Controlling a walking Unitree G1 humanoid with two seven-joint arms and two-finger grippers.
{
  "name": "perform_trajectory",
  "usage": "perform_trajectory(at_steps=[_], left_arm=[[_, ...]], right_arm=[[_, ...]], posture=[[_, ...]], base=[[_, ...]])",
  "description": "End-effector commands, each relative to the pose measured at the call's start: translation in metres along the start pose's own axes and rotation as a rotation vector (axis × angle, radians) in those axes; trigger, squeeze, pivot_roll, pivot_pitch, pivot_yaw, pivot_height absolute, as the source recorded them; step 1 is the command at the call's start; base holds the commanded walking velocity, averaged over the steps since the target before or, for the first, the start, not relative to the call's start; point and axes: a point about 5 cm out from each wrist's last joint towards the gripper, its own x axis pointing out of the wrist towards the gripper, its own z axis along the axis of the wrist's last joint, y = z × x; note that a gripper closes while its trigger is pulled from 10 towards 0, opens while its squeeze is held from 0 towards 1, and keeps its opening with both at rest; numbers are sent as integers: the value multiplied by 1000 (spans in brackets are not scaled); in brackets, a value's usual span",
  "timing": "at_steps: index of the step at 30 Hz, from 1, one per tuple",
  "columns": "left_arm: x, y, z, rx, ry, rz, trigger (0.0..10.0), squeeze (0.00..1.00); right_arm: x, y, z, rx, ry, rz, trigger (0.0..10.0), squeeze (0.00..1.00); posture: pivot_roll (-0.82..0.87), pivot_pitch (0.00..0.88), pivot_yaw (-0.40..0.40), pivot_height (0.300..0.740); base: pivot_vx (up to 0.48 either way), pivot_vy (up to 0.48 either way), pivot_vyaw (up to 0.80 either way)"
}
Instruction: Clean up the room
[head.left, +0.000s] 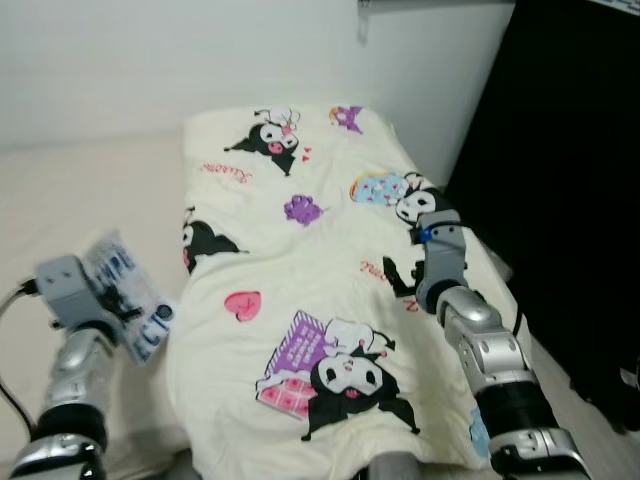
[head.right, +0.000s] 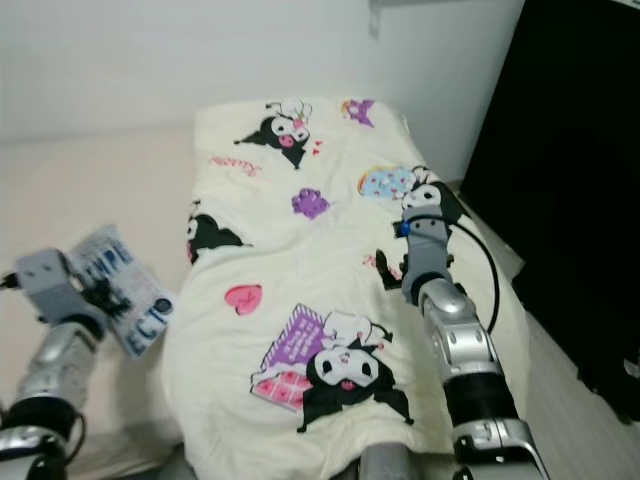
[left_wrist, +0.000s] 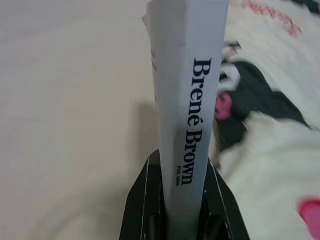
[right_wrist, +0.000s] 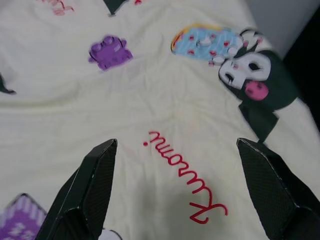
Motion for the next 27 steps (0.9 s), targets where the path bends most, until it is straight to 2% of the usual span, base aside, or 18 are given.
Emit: perform_trajectory(at_steps=[1,3,6,7,8,10,12,13,15,16,18,19,20,22,23,24,25,27], left_arm=[[-1,0,-3,2,8,-24,10000,0],[-8,8,-27,12,100,-16,10000,0],[-12,13,-37,18,135,-4,10000,0],[-19,22,-50,39,191,26,10000,0],[-34,39,-72,41,271,83,10000,0],[-34,39,-72,41,271,83,10000,0],[-50,53,-92,70,356,143,10000,0],[-50,53,-92,70,356,143,10000,0],[-67,65,-110,81,432,191,10000,0],[-67,65,-110,81,432,191,10000,0],[-86,74,-130,104,516,222,10000,0],[-95,76,-139,126,558,227,10000,0],[-95,76,-139,126,558,227,10000,0],[-107,79,-151,143,613,227,10000,0],[-107,79,-151,143,613,227,10000,0],[-116,80,-158,149,650,233,10000,0],[-116,80,-158,149,650,233,10000,0],[-125,82,-166,163,698,241,10000,0]], right_arm=[[0,1,-1,-5,-4,-1,10000,0],[0,1,-10,-3,17,-1,10000,0],[-1,1,-15,-1,30,-1,10000,0],[-1,1,-25,-5,56,1,10000,0],[-3,3,-52,-13,133,3,10000,0],[-3,3,-52,-13,133,3,10000,0],[-9,7,-78,-17,205,14,10000,0],[-9,7,-78,-17,205,14,10000,0],[-17,13,-104,-6,276,25,10000,0],[-17,13,-104,-6,276,25,10000,0],[-25,21,-123,11,324,47,10000,0],[-27,25,-128,17,335,58,10000,0],[-27,25,-128,17,335,58,10000,0],[-28,30,-130,24,336,74,10000,0],[-28,30,-130,24,336,74,10000,0],[-27,32,-131,20,332,84,10000,0],[-27,32,-131,20,332,84,10000,0],[-26,35,-134,9,338,99,10000,0]], posture=[[-94,42,-15,643],[-97,42,-11,653],[-97,43,-9,657],[-101,43,-6,662],[-100,42,-2,672],[-100,42,-2,672],[-91,40,-4,682],[-91,40,-4,682],[-88,41,-2,692],[-88,41,-2,692],[-85,41,1,701],[-85,40,5,706],[-85,40,5,706],[-87,38,9,716],[-87,38,9,716],[-87,36,11,726],[-87,36,11,726],[-86,33,13,736]], base=[[0,0,0],[0,0,0],[0,0,0],[0,0,0],[0,0,0],[0,0,0],[0,0,0],[0,0,0],[0,0,0],[0,0,0],[0,0,0],[0,0,0],[0,0,0],[0,0,0],[0,0,0],[0,0,0],[0,0,0],[0,0,0]])
